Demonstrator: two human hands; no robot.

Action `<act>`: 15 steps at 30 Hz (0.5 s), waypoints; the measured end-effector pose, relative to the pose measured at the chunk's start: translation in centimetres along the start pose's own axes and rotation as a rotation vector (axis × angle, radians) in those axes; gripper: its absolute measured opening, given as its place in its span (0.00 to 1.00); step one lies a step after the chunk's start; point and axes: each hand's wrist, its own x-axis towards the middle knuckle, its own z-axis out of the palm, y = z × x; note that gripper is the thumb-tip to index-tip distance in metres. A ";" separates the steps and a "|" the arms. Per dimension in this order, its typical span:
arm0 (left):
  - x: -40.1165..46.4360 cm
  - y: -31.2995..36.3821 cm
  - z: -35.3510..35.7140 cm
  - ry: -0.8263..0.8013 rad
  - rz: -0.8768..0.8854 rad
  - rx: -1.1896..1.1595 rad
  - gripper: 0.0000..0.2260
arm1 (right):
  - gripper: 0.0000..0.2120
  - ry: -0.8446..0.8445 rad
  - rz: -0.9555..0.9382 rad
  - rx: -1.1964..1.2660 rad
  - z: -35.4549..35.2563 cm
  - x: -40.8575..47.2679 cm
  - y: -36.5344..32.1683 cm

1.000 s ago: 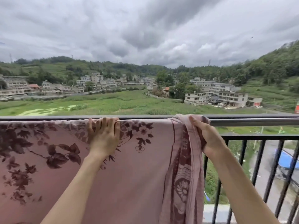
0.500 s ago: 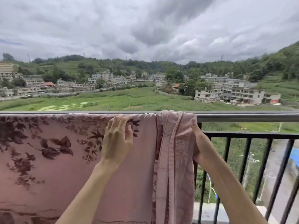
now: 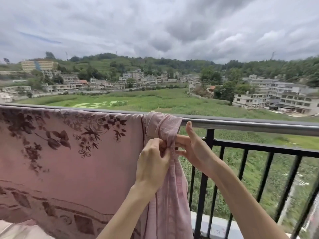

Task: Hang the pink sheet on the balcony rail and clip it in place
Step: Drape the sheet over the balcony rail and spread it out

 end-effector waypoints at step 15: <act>2.8 -1.2 -3.0 -0.089 -0.181 -0.419 0.03 | 0.11 0.064 0.241 0.244 0.7 0.8 -3.4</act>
